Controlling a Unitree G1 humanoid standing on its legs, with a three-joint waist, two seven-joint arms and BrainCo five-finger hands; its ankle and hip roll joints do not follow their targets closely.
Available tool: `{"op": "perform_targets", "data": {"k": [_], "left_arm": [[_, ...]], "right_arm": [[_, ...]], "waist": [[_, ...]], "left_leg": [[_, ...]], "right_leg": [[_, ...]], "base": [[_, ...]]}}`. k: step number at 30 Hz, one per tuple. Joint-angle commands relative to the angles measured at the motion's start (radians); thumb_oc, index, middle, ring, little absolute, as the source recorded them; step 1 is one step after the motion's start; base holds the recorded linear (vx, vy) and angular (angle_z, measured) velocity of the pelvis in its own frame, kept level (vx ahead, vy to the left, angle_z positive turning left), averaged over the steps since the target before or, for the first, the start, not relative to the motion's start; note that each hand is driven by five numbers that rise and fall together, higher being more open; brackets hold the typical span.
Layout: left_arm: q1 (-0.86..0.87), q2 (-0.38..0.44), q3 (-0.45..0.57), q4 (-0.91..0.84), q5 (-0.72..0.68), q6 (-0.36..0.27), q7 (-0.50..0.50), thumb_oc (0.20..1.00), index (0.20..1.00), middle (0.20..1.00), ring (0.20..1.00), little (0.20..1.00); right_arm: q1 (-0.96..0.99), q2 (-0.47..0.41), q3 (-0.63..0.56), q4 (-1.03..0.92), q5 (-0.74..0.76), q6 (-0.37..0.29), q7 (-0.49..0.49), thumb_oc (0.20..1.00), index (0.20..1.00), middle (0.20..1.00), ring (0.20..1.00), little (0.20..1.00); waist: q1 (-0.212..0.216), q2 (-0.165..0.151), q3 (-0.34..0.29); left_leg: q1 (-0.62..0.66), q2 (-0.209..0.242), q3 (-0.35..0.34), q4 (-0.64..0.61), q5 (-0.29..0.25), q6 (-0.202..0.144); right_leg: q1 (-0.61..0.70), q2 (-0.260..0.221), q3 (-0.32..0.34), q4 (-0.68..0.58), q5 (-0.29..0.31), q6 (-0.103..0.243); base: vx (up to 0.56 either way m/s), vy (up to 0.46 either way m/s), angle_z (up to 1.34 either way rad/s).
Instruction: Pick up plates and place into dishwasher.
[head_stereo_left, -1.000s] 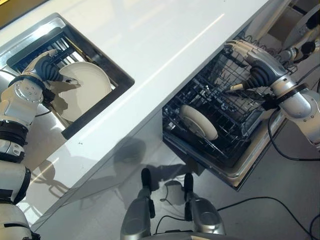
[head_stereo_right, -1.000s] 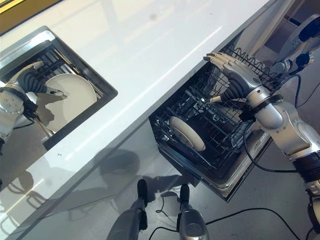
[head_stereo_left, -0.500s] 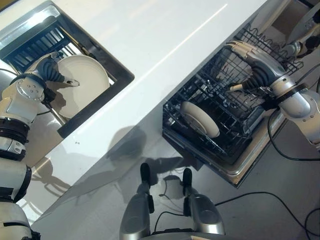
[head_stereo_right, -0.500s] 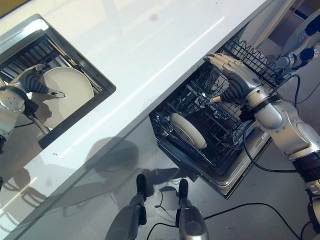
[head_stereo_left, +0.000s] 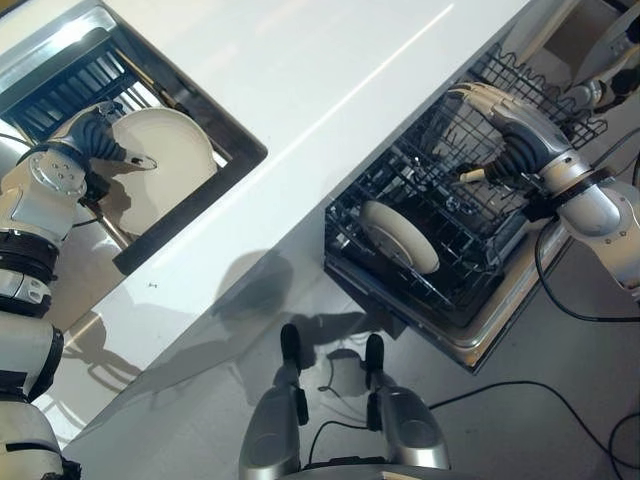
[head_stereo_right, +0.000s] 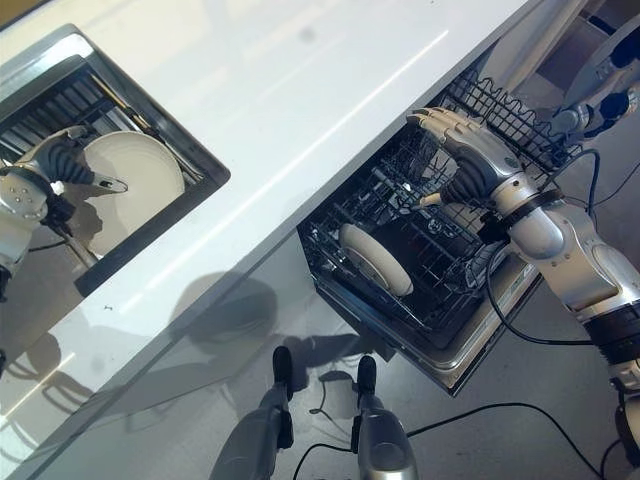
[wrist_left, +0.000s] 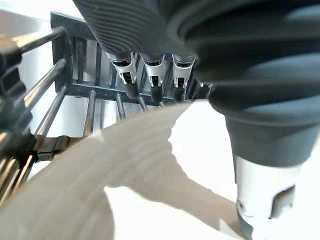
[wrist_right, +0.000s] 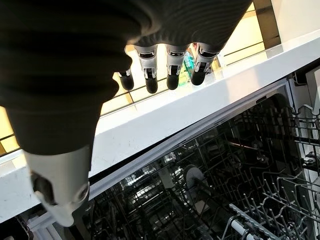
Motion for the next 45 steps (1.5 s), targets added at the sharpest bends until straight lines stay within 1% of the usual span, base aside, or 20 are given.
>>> {"op": "perform_targets", "data": {"k": [1, 9, 12, 28, 29, 41, 45], "left_arm": [[-0.084, -0.007, -0.016, 0.036, 0.043, 0.002, 0.009, 1.0, 1.0, 1.0, 1.0, 1.0], [-0.101, -0.018, -0.026, 0.042, 0.037, 0.005, -0.014, 1.0, 1.0, 1.0, 1.0, 1.0], [-0.106, -0.028, -0.037, 0.048, 0.057, 0.019, -0.032, 1.0, 1.0, 1.0, 1.0, 1.0], [-0.133, -0.035, -0.067, 0.094, 0.052, 0.037, -0.078, 1.0, 1.0, 1.0, 1.0, 1.0], [-0.147, -0.025, -0.154, 0.049, -0.009, 0.056, -0.51, 0.2, 0.2, 0.2, 0.2, 0.2], [-0.141, -0.026, -0.155, 0.02, -0.029, 0.05, -0.531, 0.2, 0.2, 0.2, 0.2, 0.2], [-0.133, -0.027, -0.153, -0.001, -0.042, 0.051, -0.546, 0.2, 0.2, 0.2, 0.2, 0.2]], "right_arm": [[-0.114, -0.002, -0.016, -0.042, 0.003, 0.012, -0.027, 1.0, 1.0, 1.0, 1.0, 1.0], [-0.124, -0.001, -0.006, -0.045, 0.003, 0.024, -0.035, 1.0, 1.0, 1.0, 1.0, 1.0], [-0.123, 0.003, -0.005, -0.04, -0.003, 0.02, -0.038, 1.0, 1.0, 1.0, 1.0, 1.0], [-0.144, -0.005, 0.007, -0.018, -0.004, 0.025, -0.04, 1.0, 1.0, 1.0, 1.0, 1.0], [-0.16, -0.044, 0.026, -0.024, 0.02, 0.01, -0.043, 1.0, 1.0, 1.0, 1.0, 1.0], [-0.143, -0.046, 0.016, -0.024, 0.025, 0.003, -0.044, 1.0, 1.0, 1.0, 1.0, 1.0], [-0.136, -0.04, 0.012, -0.023, 0.021, 0.005, -0.048, 1.0, 1.0, 1.0, 1.0, 1.0]], "waist": [[-0.002, -0.034, 0.018], [-0.004, -0.038, 0.025], [-0.007, -0.037, 0.028], [-0.016, -0.042, 0.038], [-0.026, -0.024, 0.039], [-0.025, -0.019, 0.028], [-0.024, -0.013, 0.019]], "left_leg": [[0.053, -0.09, 0.052, 0.019, -0.165, 0.048], [0.044, -0.091, 0.054, 0.019, -0.162, 0.049], [0.041, -0.09, 0.056, 0.02, -0.161, 0.049], [0.024, -0.085, 0.062, 0.021, -0.153, 0.044], [0.043, -0.084, 0.065, 0.015, -0.159, 0.038], [0.052, -0.086, 0.063, 0.014, -0.163, 0.037], [0.062, -0.087, 0.062, 0.013, -0.166, 0.037]], "right_leg": [[-0.132, 0.008, 0.026, 0.115, -0.049, 0.055], [-0.142, 0.008, 0.025, 0.117, -0.047, 0.057], [-0.148, 0.008, 0.025, 0.121, -0.047, 0.058], [-0.166, 0.013, 0.031, 0.121, -0.042, 0.057], [-0.139, 0.013, 0.025, 0.103, -0.044, 0.057], [-0.128, 0.009, 0.023, 0.099, -0.044, 0.057], [-0.117, 0.006, 0.021, 0.098, -0.046, 0.057]], "base": [[0.0, 0.0, 0.0], [0.0, 0.0, 0.0], [0.0, 0.0, 0.0], [0.0, -0.003, 0.0], [0.04, -0.043, 0.01], [0.0, -0.004, 0.0], [0.02, -0.007, 0.01]]}}
